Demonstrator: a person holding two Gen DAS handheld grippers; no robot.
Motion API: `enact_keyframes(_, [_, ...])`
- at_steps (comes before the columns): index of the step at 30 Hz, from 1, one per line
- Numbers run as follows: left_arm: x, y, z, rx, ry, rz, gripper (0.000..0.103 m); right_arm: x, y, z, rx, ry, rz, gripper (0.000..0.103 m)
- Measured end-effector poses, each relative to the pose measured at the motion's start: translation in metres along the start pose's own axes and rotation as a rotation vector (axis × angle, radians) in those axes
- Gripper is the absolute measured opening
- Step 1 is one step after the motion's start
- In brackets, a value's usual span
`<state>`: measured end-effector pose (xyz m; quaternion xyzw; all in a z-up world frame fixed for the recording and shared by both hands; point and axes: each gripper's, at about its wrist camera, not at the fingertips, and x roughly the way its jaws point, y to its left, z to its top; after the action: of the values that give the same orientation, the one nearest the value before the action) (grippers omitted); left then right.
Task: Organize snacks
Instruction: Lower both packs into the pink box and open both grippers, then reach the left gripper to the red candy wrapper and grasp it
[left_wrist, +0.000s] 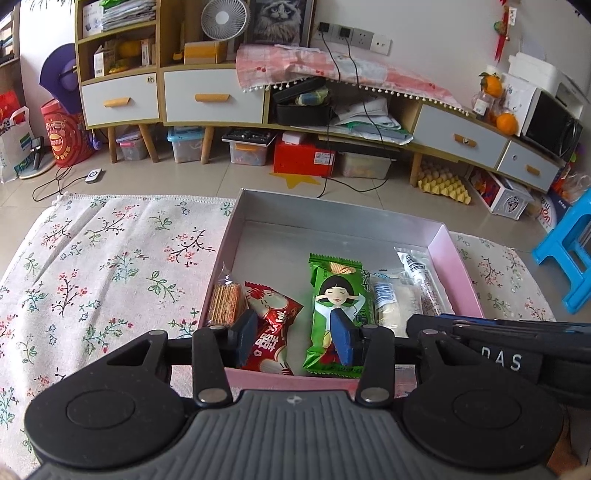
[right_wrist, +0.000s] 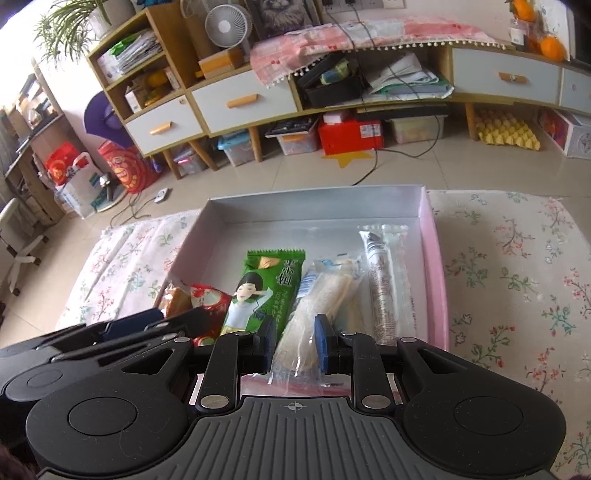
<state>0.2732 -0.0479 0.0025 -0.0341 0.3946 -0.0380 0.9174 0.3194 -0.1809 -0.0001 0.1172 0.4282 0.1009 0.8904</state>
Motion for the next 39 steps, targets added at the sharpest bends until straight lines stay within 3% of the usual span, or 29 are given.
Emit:
enact_keyframes(7, [-0.008, 0.008, 0.0, -0.023, -0.001, -0.009, 0.04, -0.002, -0.007, -0.001, -0.01, 0.013, -0.029, 0.022])
enact_keyframes(11, [-0.015, 0.01, 0.001, -0.031, -0.016, -0.018, 0.04, 0.008, -0.007, -0.008, -0.054, 0.065, -0.091, 0.022])
enact_keyframes(16, [-0.02, 0.012, 0.001, -0.036, -0.023, -0.024, 0.04, 0.01, 0.0, -0.01, -0.111, 0.04, -0.127, 0.022])
enact_keyframes(21, [-0.029, 0.013, 0.001, -0.035, -0.032, -0.029, 0.04, 0.024, -0.004, -0.013, -0.163, 0.057, -0.263, 0.022])
enact_keyframes(28, [-0.047, 0.02, 0.004, -0.039, -0.052, -0.031, 0.041, -0.01, -0.011, -0.006, -0.084, -0.009, -0.2, 0.024])
enact_keyframes(36, [-0.062, 0.027, -0.009, -0.013, -0.004, 0.024, 0.049, -0.049, -0.006, -0.015, -0.042, 0.014, -0.109, 0.024])
enact_keyframes(39, [-0.067, 0.029, -0.017, 0.001, 0.018, 0.042, 0.053, -0.065, -0.001, -0.016, -0.023, 0.01, -0.083, 0.035])
